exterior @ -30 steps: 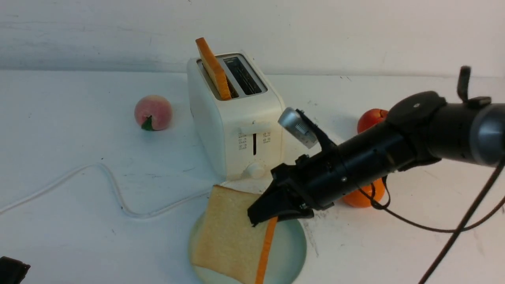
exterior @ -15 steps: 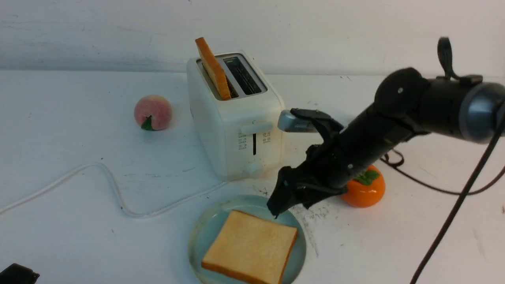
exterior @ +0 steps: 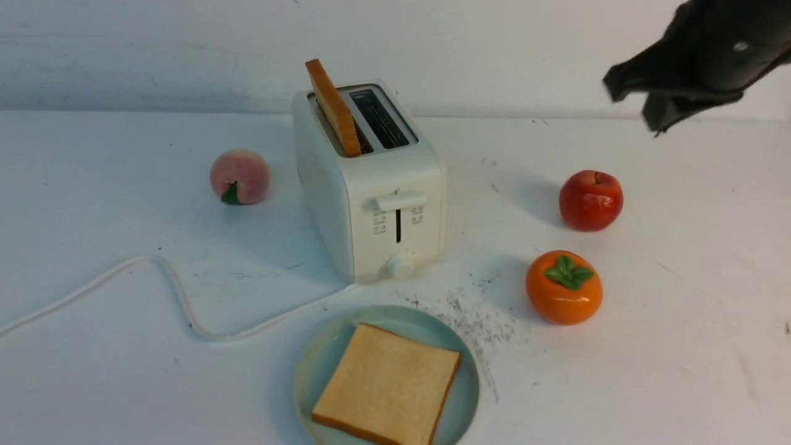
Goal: Take toasted bread from bread machine on white table place on plate.
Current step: 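Reach for a toast slice standing in the toaster with the left gripper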
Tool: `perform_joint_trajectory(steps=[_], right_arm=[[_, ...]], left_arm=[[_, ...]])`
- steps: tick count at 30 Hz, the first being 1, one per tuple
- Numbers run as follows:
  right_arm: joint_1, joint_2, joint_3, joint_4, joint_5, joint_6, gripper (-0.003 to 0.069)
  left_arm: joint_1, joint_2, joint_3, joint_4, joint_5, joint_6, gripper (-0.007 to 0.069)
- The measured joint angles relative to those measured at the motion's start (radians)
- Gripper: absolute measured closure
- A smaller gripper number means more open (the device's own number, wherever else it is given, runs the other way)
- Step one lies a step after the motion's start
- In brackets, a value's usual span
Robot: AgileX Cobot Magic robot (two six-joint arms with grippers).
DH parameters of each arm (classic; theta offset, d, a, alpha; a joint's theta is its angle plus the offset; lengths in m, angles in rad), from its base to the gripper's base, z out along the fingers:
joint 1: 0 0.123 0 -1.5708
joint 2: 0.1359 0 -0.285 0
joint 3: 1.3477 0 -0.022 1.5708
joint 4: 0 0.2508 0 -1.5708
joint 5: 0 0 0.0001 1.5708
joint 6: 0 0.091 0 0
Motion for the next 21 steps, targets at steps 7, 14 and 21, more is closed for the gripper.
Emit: perform_joint_trajectory(steps=[7, 14, 21], right_arm=[[0.0, -0.314, 0.349, 0.023, 0.016, 0.024, 0.0678], [0.0, -0.665, 0.772, 0.034, -0.067, 0.048, 0.0676], [0.0, -0.961, 1.091, 0.025, -0.206, 0.059, 0.0673]], left_arm=[[0.0, 0.569, -0.221, 0.155, 0.465, 0.277, 0.0587], [-0.018, 1.067, -0.537, 0.189, 0.549, 0.381, 0.0638], [-0.148, 1.428, -0.956, 0.281, 0.584, 0.24, 0.0638]])
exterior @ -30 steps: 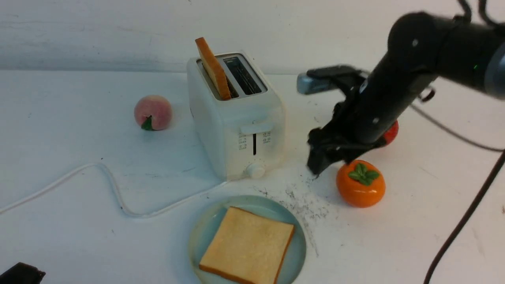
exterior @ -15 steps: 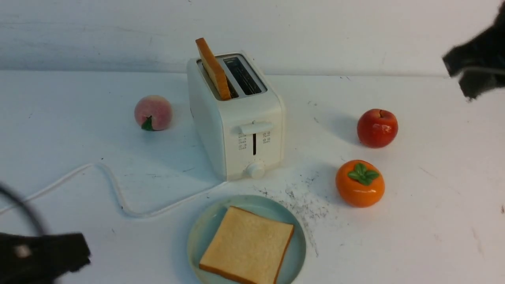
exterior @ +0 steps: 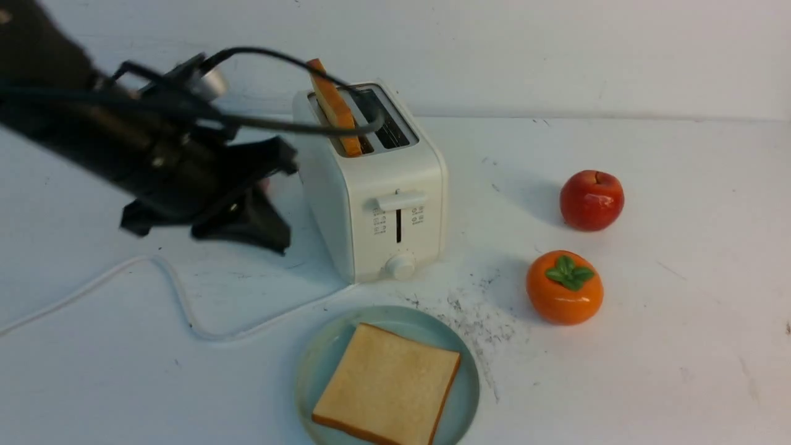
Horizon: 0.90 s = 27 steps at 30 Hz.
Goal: Take toasted bread from bread machine on white table place on plate.
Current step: 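Reach for a toast slice standing in the toaster with the left gripper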
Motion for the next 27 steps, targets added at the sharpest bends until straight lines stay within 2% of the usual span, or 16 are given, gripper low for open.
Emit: perform_joint_trajectory(steps=[2, 6, 7, 8, 12, 13, 17, 24, 27], right_arm=[[0.0, -0.091, 0.07, -0.037, -0.023, 0.023, 0.0671], [0.0, -0.183, 0.1, -0.126, -0.026, 0.088, 0.0668], [0.0, -0.186, 0.101, -0.131, -0.026, 0.088, 0.0668], [0.0, -0.21, 0.101, -0.18, -0.027, 0.137, 0.0667], [0.0, -0.223, 0.101, -0.263, -0.025, 0.224, 0.0666], [0.0, -0.223, 0.101, -0.269, -0.025, 0.231, 0.0666], [0.0, -0.224, 0.101, -0.301, -0.019, 0.268, 0.0665], [0.0, -0.224, 0.101, -0.308, -0.041, 0.283, 0.0661], [0.0, -0.224, 0.101, -0.309, -0.049, 0.298, 0.0659]], left_arm=[[-0.047, 0.148, -0.242, 0.098, 0.02, -0.119, 0.0638], [-0.068, 0.361, -0.614, 0.23, 0.129, -0.287, 0.0638], [-0.068, 0.361, -0.614, 0.23, 0.137, -0.294, 0.0638], [-0.068, 0.477, -0.811, 0.286, 0.198, -0.354, 0.0636], [-0.067, 0.641, -1.096, 0.319, 0.233, -0.399, 0.0583], [-0.067, 0.647, -1.107, 0.319, 0.233, -0.4, 0.0578], [-0.068, 0.69, -1.224, 0.309, 0.243, -0.407, 0.0461], [-0.068, 0.682, -1.244, 0.428, 0.243, -0.45, 0.0252], [-0.068, 0.688, -1.244, 0.435, 0.243, -0.459, 0.0213]])
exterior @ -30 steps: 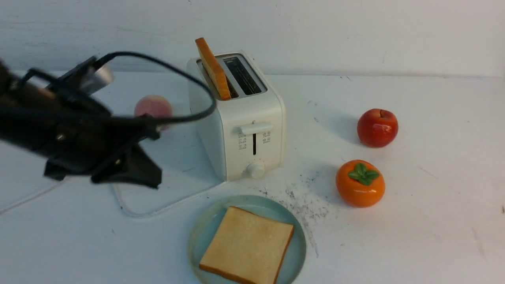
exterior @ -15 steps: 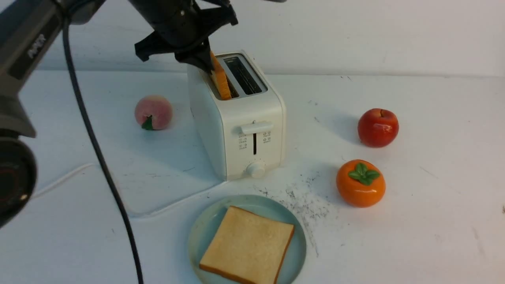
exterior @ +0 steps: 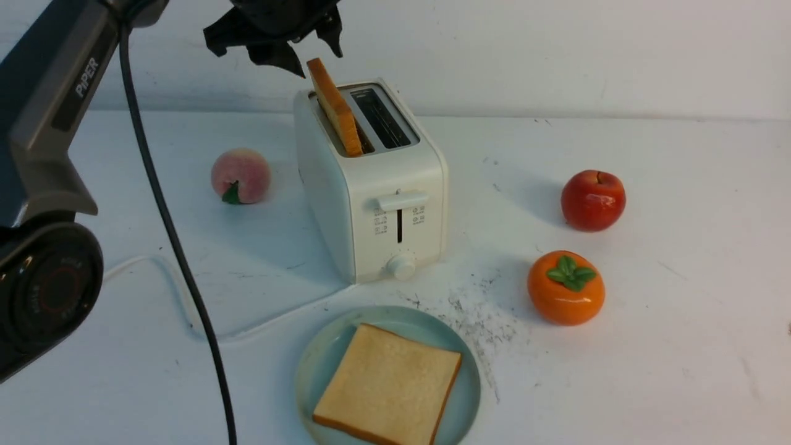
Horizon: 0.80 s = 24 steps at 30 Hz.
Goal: Take toasted bread from bread machine on white table place on plate.
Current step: 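Reach for a toast slice standing in the toaster with the left gripper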
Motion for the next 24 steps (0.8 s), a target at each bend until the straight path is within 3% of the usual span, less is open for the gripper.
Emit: perform_joint_trajectory(steps=[11, 24], right_arm=[[0.0, 0.0, 0.0, -0.002, -0.018, 0.006, 0.0654], [0.0, 0.0, 0.0, -0.001, -0.021, 0.007, 0.0638]], left_arm=[[0.0, 0.077, -0.002, 0.005, 0.0, 0.001, 0.0197], [0.0, 0.102, -0.002, 0.008, 0.0, 0.086, 0.0201]])
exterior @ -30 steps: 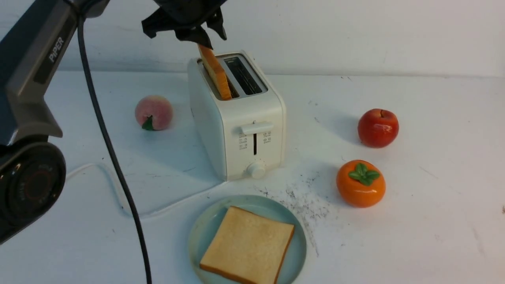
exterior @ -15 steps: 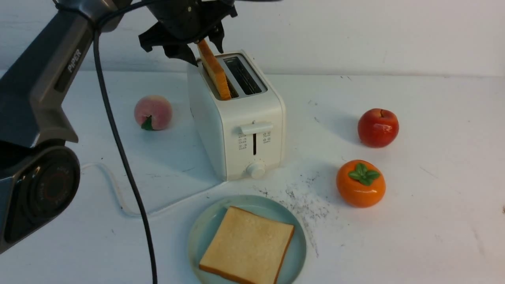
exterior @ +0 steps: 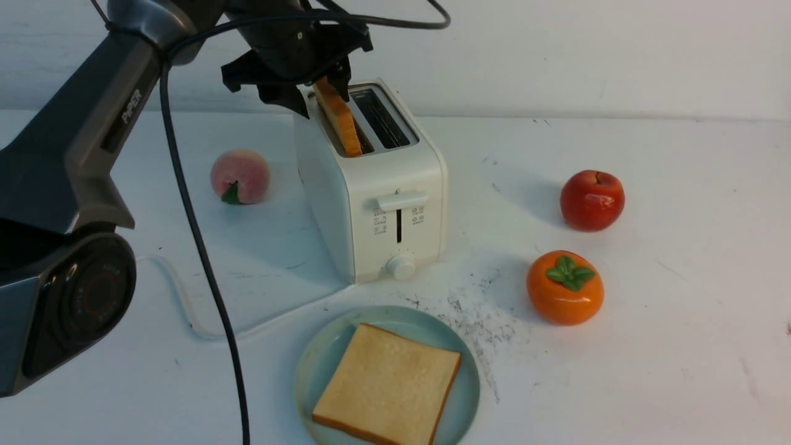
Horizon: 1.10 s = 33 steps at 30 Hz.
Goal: Take toasted bread from bread machine on white table place on plate.
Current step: 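Reach for a toast slice standing in the toaster with the left gripper, then place the slice of bread on the plate with the left gripper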
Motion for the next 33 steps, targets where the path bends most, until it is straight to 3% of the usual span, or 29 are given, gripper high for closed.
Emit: perform_joint_trajectory(steps=[2, 6, 7, 9, 10, 16, 24, 30, 31, 33], right_arm=[[0.0, 0.0, 0.0, 0.0, 0.0, 0.0, 0.0636], [0.0, 0.0, 0.0, 0.005, 0.0, 0.0, 0.0632], [0.0, 0.0, 0.0, 0.011, -0.001, 0.0, 0.0631], [0.0, 0.0, 0.001, 0.015, -0.001, 0.0, 0.0629], [0.0, 0.0, 0.004, 0.019, -0.001, 0.0, 0.0627], [0.0, -0.001, 0.047, 0.023, -0.006, 0.0, 0.0625], [0.0, -0.001, 0.06, 0.032, -0.029, 0.0, 0.0615], [0.0, -0.001, 0.06, 0.032, -0.039, 0.0, 0.0608], [0.0, -0.001, 0.06, 0.032, -0.052, 0.0, 0.0607], [0.0, -0.001, 0.06, 0.032, -0.058, 0.0, 0.0606]], left_arm=[[0.0, 0.009, 0.0, 0.0, 0.0, 0.004, 0.021], [0.0, 0.026, 0.0, 0.014, -0.002, 0.04, 0.0322], [0.0, 0.026, 0.0, 0.013, -0.005, 0.055, 0.0412], [0.0, 0.023, -0.001, 0.014, -0.005, 0.06, 0.0471], [0.0, 0.02, -0.007, 0.006, -0.007, 0.064, 0.0544], [-0.003, -0.021, -0.074, 0.029, 0.0, 0.109, 0.0539], [-0.002, -0.301, -0.168, -0.003, 0.0, 0.121, 0.0539], [-0.001, -0.532, 0.017, -0.37, 0.0, 0.248, 0.0539], [-0.002, -0.598, 0.14, -0.474, 0.0, 0.305, 0.0539], [-0.009, -0.697, 0.364, -0.547, 0.0, 0.37, 0.0539]])
